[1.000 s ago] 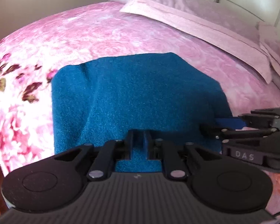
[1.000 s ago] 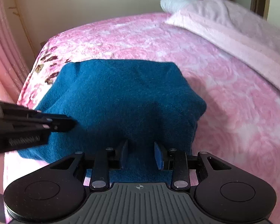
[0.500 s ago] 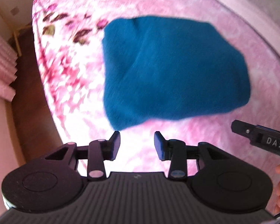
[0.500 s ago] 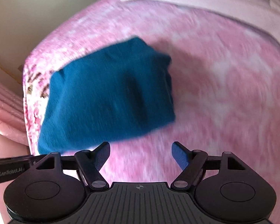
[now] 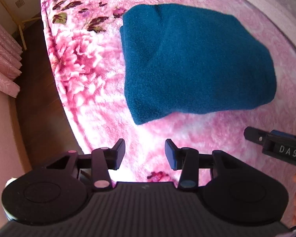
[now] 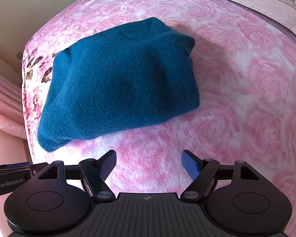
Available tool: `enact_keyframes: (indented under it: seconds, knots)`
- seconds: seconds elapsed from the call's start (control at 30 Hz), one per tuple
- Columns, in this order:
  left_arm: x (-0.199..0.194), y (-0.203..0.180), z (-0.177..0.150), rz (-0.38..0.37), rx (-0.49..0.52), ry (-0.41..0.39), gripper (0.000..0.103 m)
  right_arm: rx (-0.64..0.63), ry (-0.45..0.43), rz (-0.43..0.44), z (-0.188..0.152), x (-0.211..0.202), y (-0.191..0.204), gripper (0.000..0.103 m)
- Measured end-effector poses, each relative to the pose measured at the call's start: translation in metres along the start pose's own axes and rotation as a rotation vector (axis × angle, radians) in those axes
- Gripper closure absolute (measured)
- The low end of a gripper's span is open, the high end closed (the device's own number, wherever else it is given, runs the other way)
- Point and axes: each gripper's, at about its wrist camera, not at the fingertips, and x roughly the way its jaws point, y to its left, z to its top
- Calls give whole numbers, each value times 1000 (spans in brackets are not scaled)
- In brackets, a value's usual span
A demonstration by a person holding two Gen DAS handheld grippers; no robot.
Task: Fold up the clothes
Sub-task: 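Open both grippers and release the sweater bundle onto the bed, then pinch the sweater bundle's edge with both grippers and lift it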
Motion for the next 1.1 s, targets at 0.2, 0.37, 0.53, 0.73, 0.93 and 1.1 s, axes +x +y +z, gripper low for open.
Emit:
enact_keyframes:
  seconds: [0.2,0.37,0.53,0.73,0.93,1.1]
  knots:
    - [-1,62,25,-225,-222,-101,54,51,-37,82,19,-10,-41,27]
    - [32,105,56,-399,-367,-112,45,209,-89,241,54,0,-90,27]
    - [71,112,68,-501,-425,-75,42,360,-110,410,90,22,-132,22]
    - [114,118,75,-621,-511,-27,43,402,-46,497,114,77,-142,21]
    - [152,122,81,-725,-570,19,51,373,19,551,131,115,-148,15]
    - [159,118,84,-753,-546,35,56,307,85,590,147,133,-145,15]
